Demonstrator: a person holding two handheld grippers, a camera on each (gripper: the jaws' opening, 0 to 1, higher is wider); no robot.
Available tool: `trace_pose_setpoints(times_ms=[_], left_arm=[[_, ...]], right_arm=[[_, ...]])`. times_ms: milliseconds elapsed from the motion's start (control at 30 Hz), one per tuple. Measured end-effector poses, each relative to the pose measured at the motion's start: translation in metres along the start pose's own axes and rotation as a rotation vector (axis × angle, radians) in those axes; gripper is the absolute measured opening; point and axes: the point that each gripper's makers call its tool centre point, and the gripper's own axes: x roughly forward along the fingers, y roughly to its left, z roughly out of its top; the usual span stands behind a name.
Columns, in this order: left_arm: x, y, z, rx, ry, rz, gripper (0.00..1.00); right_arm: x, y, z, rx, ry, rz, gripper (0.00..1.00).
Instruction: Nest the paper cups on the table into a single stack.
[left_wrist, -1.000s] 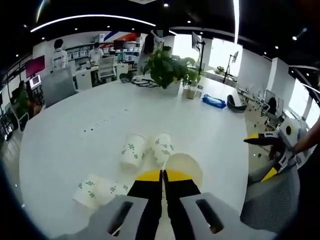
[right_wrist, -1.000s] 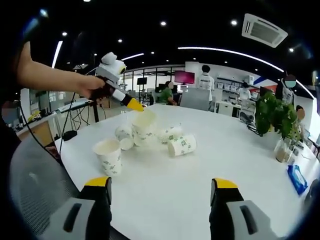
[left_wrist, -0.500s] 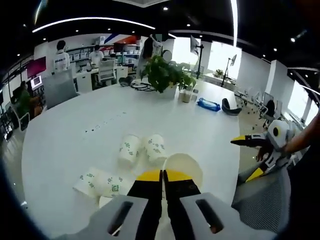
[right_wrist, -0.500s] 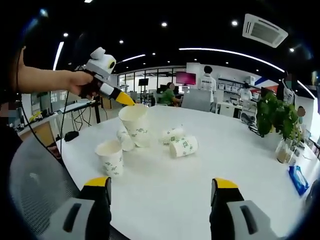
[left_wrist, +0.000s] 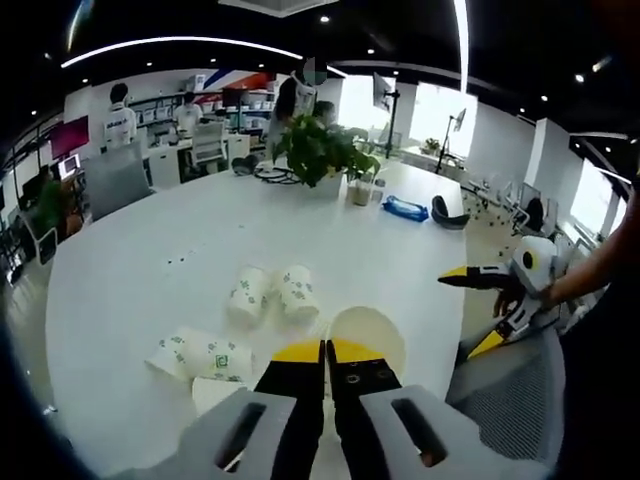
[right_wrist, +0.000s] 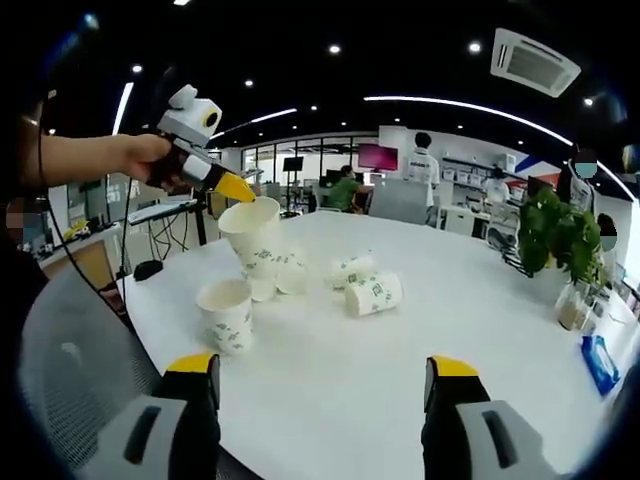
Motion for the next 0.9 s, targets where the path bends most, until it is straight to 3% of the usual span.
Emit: trace_pose_setpoints(times_ms=[667,900], left_arm=[[-0.02,-0.027,-0.013,-0.023,0.038,-0.054,0.0],[-0.019,-0.032,-0.026,-0.048,0.064,-0.069,0.0]], right_arm=[[0.0,0.0,0.001,-0.002,-0.004,0.001,0.84],[-0.001,0.0,0.001,-0.002,-0.005,-0.001,0.84]])
